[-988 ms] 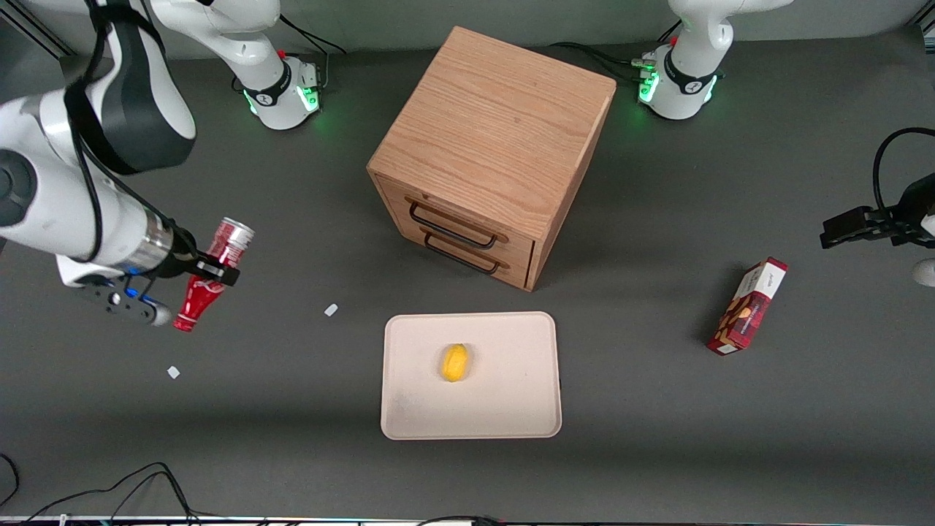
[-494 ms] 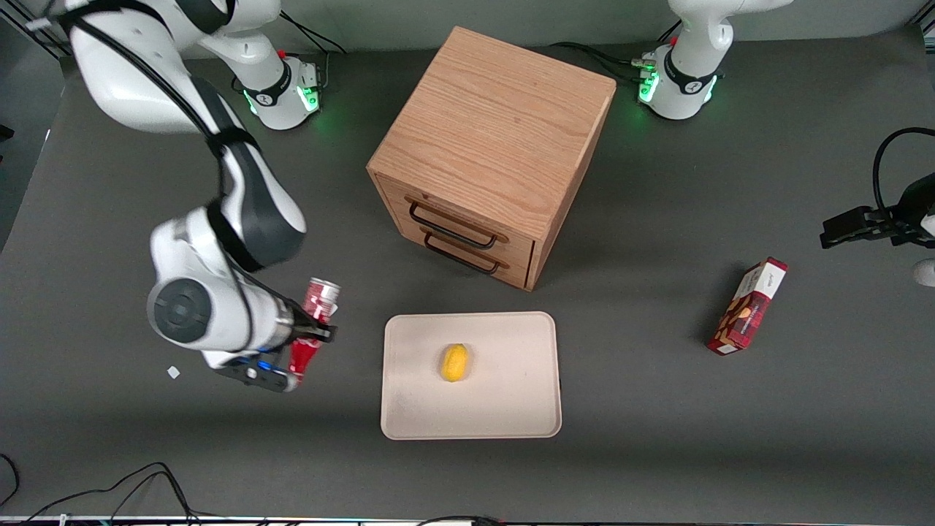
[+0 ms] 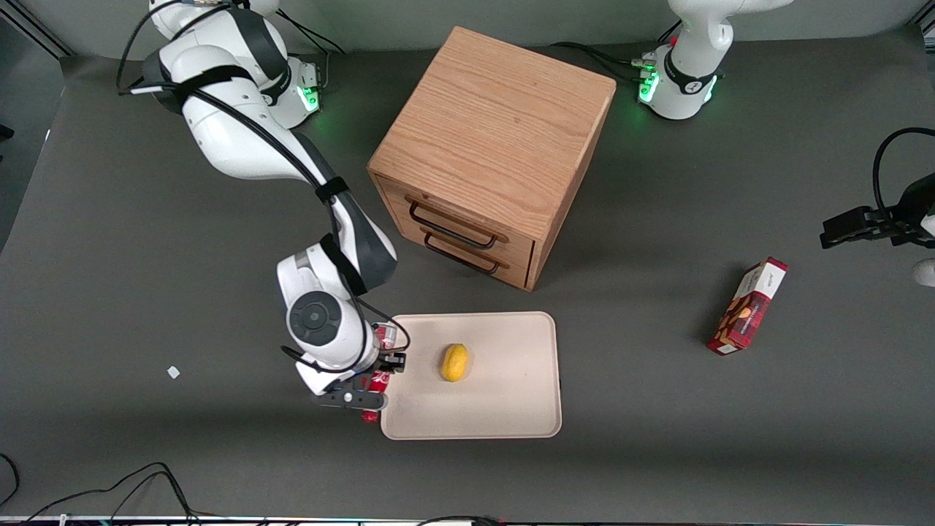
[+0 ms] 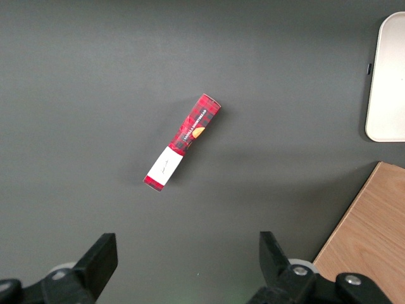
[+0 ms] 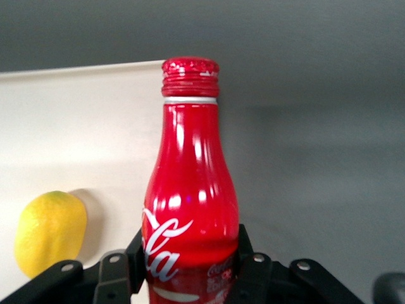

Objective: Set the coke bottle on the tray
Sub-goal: 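Carry the upright bottle over the white tray beside the lemon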

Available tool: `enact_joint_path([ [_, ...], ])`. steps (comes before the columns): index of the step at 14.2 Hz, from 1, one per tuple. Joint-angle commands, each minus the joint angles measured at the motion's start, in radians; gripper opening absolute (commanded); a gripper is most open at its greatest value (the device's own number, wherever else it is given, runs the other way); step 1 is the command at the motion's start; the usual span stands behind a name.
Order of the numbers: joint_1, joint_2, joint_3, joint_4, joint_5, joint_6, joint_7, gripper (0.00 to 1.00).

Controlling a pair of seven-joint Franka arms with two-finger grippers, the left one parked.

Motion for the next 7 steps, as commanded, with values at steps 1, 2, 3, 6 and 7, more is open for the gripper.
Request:
enact_joint_path([
  [1, 0.013, 0.081, -0.010, 0.090, -0.013, 0.043, -0.069, 0.00],
  [2, 0.018, 0.098, -0.011, 0.096, -0.013, 0.060, -0.069, 0.00],
  [3, 0.024, 0.107, -0.011, 0.096, -0.014, 0.072, -0.069, 0.00],
  [6, 0.024, 0.126, -0.011, 0.096, -0.013, 0.094, -0.069, 0.00],
  [7, 0.024, 0.130, -0.011, 0.095, -0.013, 0.098, -0.069, 0.00],
])
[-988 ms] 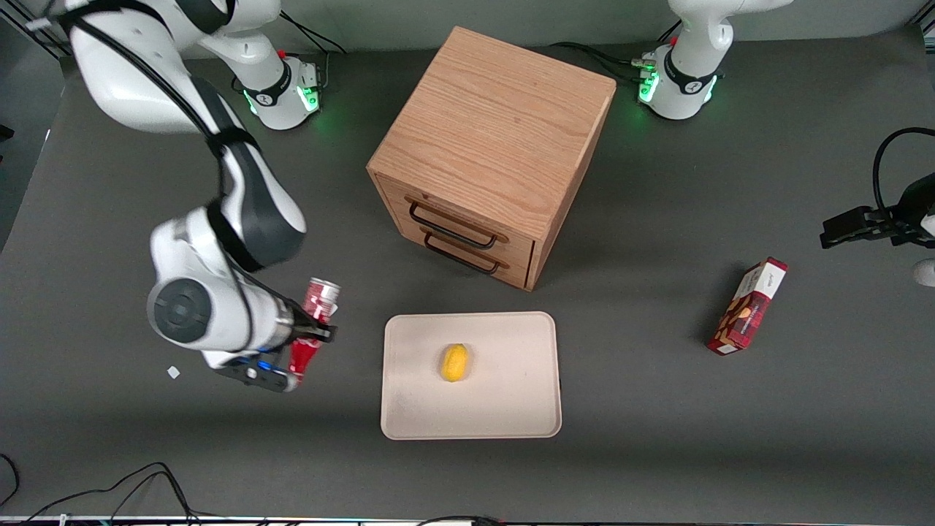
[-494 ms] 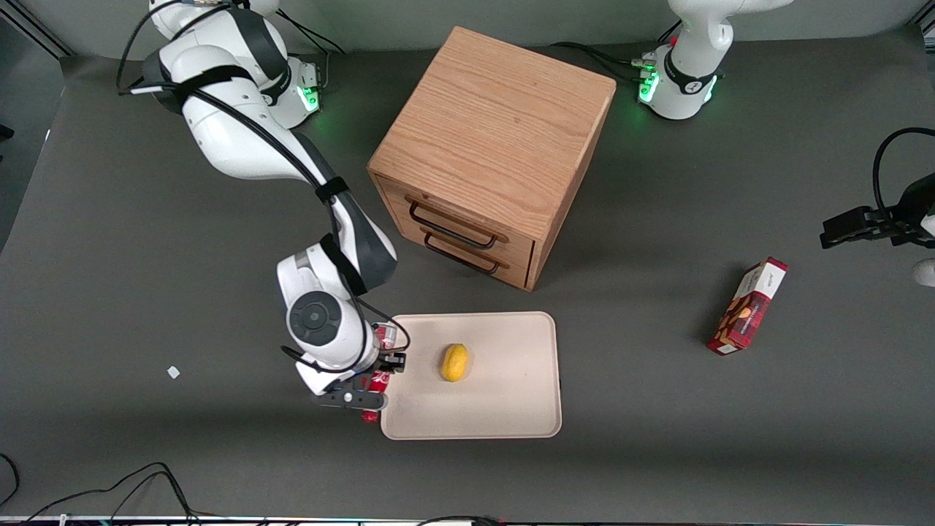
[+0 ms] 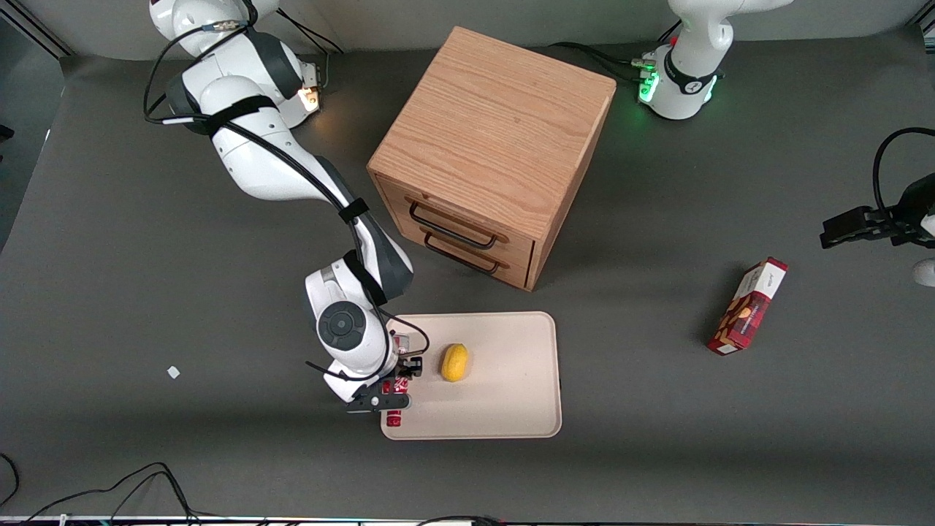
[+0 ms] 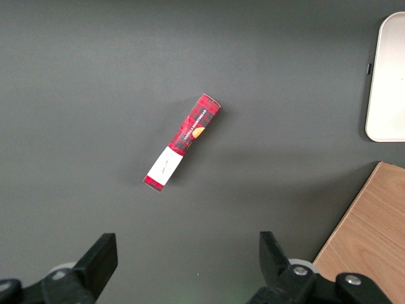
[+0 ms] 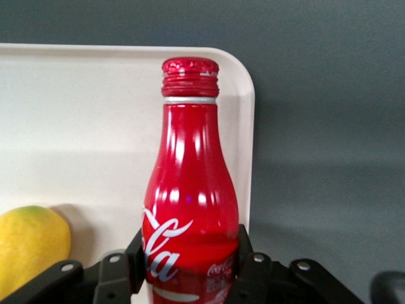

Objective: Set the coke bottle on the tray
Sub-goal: 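Carry the upright bottle over the white tray beside the lemon, then lower the bottle onto the tray and open the right gripper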

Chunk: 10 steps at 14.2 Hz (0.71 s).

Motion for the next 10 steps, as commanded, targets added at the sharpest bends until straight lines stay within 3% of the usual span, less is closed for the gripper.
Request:
enact_joint_path([
  [1, 0.010, 0.027, -0.011, 0.050, -0.013, 0.002, -0.018, 0.00],
  [5, 0.008, 0.033, -0.012, 0.044, -0.013, 0.024, -0.016, 0.00],
  [7, 0.010, 0.044, -0.012, 0.044, -0.013, 0.038, -0.003, 0.36],
  [9, 0.010, 0.044, -0.012, 0.038, -0.011, 0.050, -0.001, 0.97],
  [10, 0.007, 0.044, -0.012, 0.036, -0.010, 0.071, 0.000, 1.00],
])
